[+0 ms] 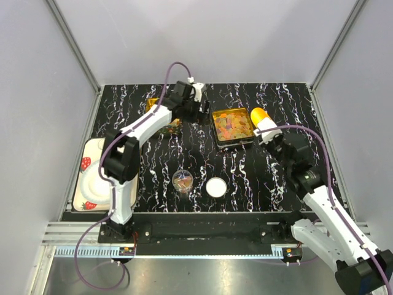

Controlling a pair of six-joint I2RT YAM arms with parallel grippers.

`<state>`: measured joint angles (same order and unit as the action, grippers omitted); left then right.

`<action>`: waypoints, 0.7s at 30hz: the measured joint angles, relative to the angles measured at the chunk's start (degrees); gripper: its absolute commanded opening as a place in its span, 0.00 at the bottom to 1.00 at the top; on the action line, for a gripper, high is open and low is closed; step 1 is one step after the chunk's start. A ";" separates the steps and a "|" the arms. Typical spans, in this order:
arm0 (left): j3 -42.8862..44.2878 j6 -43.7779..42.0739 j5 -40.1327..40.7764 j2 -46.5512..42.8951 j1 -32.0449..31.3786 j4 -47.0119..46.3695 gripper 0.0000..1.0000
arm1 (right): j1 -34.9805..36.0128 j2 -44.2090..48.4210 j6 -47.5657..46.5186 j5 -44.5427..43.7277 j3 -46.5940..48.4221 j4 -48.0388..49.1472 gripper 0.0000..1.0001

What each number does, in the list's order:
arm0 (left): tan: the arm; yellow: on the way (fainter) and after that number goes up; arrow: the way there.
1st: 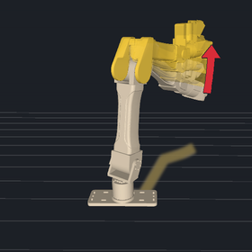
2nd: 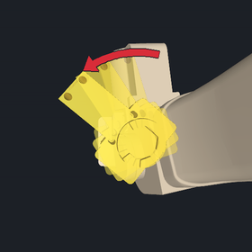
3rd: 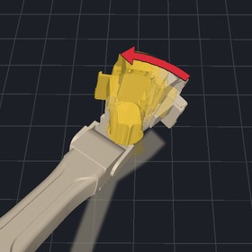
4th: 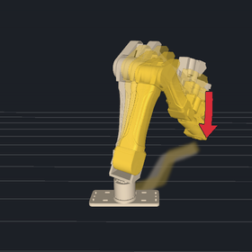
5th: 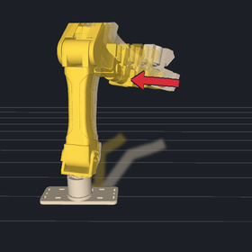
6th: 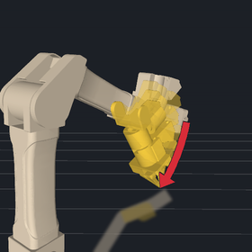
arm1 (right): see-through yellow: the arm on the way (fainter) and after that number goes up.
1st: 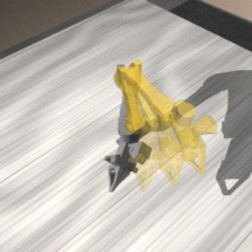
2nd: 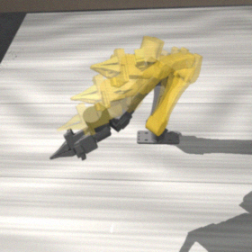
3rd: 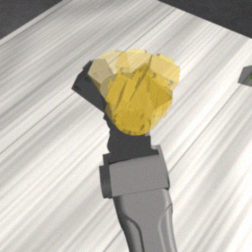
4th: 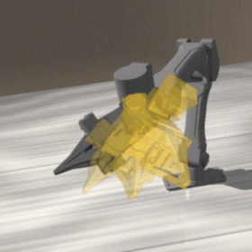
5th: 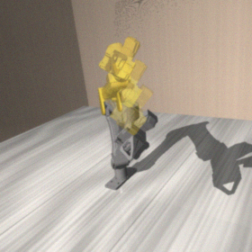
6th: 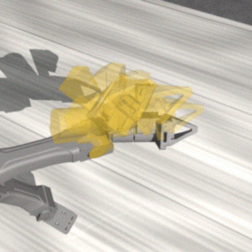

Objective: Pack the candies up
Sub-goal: Move the storage box to the center of the board.

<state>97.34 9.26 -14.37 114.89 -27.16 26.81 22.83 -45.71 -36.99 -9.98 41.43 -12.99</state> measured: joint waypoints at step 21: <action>22.29 5.84 15.52 21.53 -8.17 14.10 0.99 | -4.63 3.80 2.43 9.44 -0.92 -2.86 0.00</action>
<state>119.63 15.09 1.15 136.42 -35.33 40.91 18.20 -41.91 -34.57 -0.54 40.51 -15.86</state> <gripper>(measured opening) 0.987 0.346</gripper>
